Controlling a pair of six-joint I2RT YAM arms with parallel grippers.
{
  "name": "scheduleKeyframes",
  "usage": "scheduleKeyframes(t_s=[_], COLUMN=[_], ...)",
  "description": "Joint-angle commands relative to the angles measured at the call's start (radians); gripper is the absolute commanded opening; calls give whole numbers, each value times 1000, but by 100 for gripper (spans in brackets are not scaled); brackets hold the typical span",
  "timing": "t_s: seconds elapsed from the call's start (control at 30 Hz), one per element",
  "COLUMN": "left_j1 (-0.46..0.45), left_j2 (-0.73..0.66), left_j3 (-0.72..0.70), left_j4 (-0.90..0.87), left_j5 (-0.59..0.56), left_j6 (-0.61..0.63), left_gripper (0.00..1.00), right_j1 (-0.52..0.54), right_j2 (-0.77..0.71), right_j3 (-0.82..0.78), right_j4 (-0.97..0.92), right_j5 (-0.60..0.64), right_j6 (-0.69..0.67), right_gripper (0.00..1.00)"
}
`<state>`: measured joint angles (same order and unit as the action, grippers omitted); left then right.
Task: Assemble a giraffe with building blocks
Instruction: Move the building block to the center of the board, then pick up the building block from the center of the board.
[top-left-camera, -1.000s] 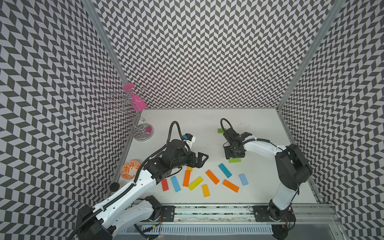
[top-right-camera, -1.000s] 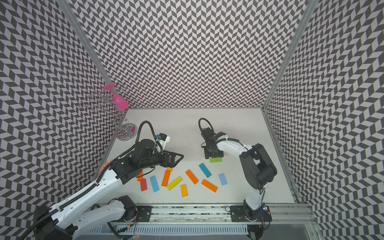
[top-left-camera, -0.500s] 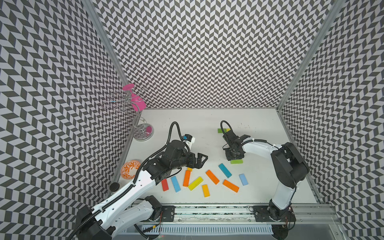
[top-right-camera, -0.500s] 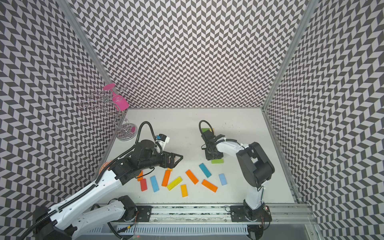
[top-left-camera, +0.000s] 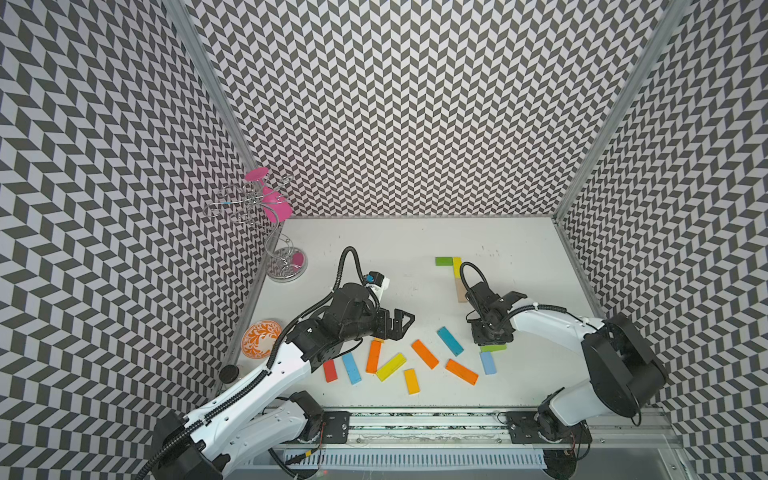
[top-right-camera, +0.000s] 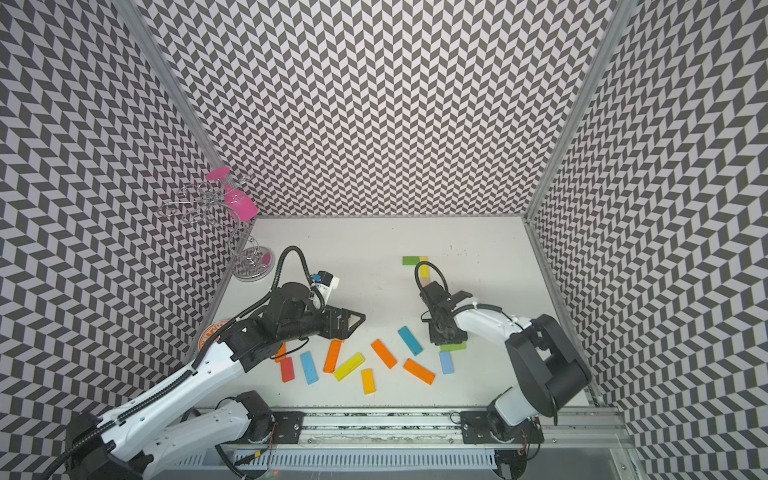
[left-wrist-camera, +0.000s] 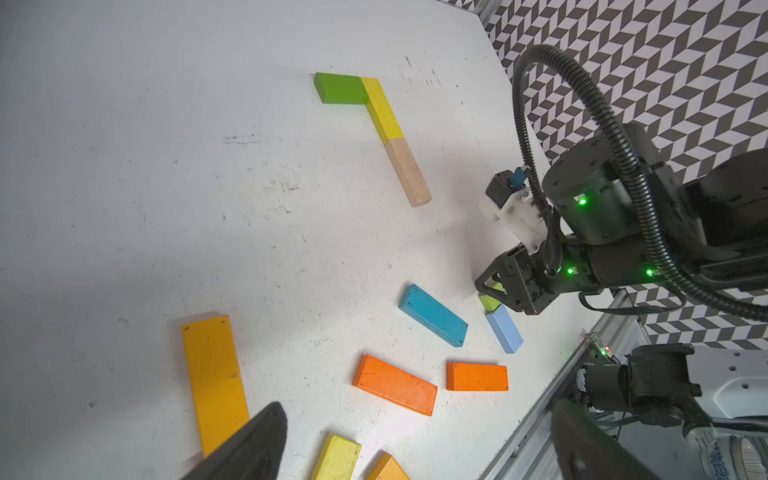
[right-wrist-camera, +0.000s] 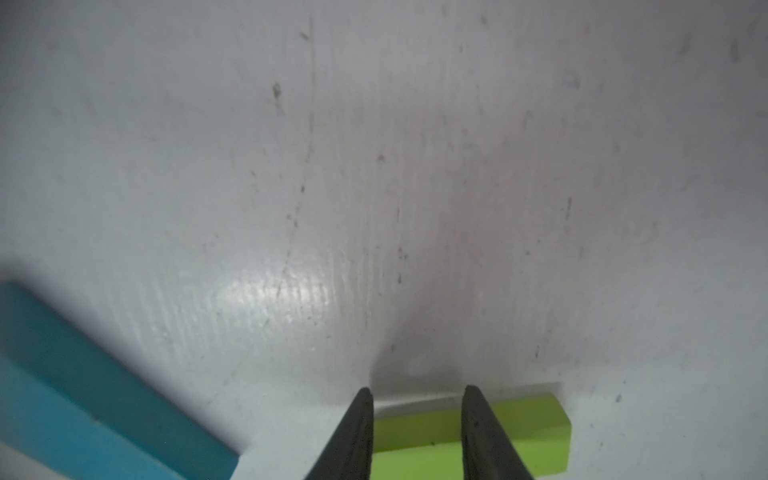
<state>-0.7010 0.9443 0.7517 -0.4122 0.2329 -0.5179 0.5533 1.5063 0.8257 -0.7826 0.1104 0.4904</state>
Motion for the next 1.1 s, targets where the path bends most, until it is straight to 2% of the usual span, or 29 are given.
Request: scheduleKeyframes(t_s=[0.0, 0.13, 0.3, 0.63, 0.8, 1.07], left_j1=[-8, -8, -20, -35, -37, -37], left_j2=[5, 11, 18, 15, 8, 17], left_j3=[-11, -16, -29, -67, -63, -62], left_j4=[38, 50, 68, 112, 109, 111], left_j5=[6, 15, 34, 91, 82, 82], left_j6=[-7, -14, -30, -58, -59, -59], left_gripper=[100, 100, 100, 98, 98, 99], right_j1=[14, 102, 229, 289, 298, 296], right_j2=[-60, -67, 9, 102, 145, 182], right_j3=[38, 126, 196, 182, 155, 133], right_j4=[-47, -75, -76, 11, 53, 98], right_j5=[23, 8, -5, -60, -80, -70], right_j6=[23, 38, 42, 29, 28, 31], right_gripper=[37, 43, 54, 66, 66, 56])
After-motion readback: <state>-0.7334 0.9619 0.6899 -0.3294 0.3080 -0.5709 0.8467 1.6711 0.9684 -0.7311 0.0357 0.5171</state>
